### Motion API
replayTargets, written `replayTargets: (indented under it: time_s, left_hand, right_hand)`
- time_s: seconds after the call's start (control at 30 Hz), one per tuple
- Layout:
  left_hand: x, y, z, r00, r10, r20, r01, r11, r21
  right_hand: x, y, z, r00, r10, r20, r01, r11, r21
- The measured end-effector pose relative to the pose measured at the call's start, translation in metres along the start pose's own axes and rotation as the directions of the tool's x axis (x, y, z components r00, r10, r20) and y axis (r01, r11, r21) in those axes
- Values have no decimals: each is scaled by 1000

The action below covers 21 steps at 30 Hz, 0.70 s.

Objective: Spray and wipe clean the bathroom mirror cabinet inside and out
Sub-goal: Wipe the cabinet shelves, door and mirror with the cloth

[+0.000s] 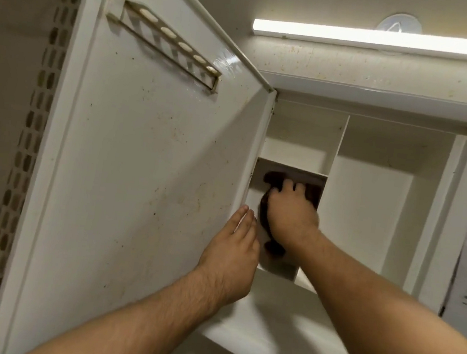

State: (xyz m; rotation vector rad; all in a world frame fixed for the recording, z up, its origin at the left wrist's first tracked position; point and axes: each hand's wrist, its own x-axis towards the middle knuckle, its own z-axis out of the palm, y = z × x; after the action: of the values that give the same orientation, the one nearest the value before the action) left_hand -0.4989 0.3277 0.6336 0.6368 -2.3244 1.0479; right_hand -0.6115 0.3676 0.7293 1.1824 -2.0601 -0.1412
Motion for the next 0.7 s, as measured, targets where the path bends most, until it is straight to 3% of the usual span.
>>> replayTargets:
  time_s: [0.1,0.13,0.2,0.27,0.3,0.33,0.4,0.43,0.5,0.53,0.57,0.63,0.7]
  left_hand:
    - [-13,7,-8,997,67,42,-65,996,-58]
    - [-20,7,-8,996,75,39,-72,994,-80]
    - [-33,6,-9,996,87,-5,-87,989,-116]
    - [-41,2,-15,992,112,-53,-118,984,-135]
    - [-44,-1,-19,991,121,-63,-129,980,-150]
    - [-46,-2,-22,989,130,-74,-141,976,-168]
    - [-49,-5,-27,986,133,-104,-150,972,-179]
    - [-48,-7,-30,984,125,-130,-147,974,-175]
    - [-45,-6,-36,983,114,-143,-137,977,-165]
    - [-42,-4,-38,985,108,-137,-129,979,-159]
    - [-39,-3,-40,987,101,-128,-121,980,-159]
    - [-37,2,-44,988,94,-121,-114,978,-174]
    - [-39,6,-44,989,116,-96,-132,975,-177]
  right_hand:
    - [-16,-26,23,951,-235,202,194,960,202]
    - [-13,-26,27,970,-199,141,162,958,236]
    - [5,-22,28,986,99,-136,-33,906,422]
    - [21,-31,22,889,419,-184,-188,701,688]
    - [25,-40,19,890,434,-141,-175,611,772]
    - [26,-44,19,926,358,-123,-117,578,808]
    - [24,-36,27,983,101,-151,54,632,773]
    - [21,-23,27,992,-45,-115,113,709,696]
    - [9,-1,24,935,-306,178,234,912,337]
    - [2,0,23,861,-355,363,320,935,156]
    - [-1,-1,22,815,-356,457,366,928,71]
    - [1,-7,13,888,-283,363,282,958,57]
    - [14,-5,8,997,-81,14,79,989,128]
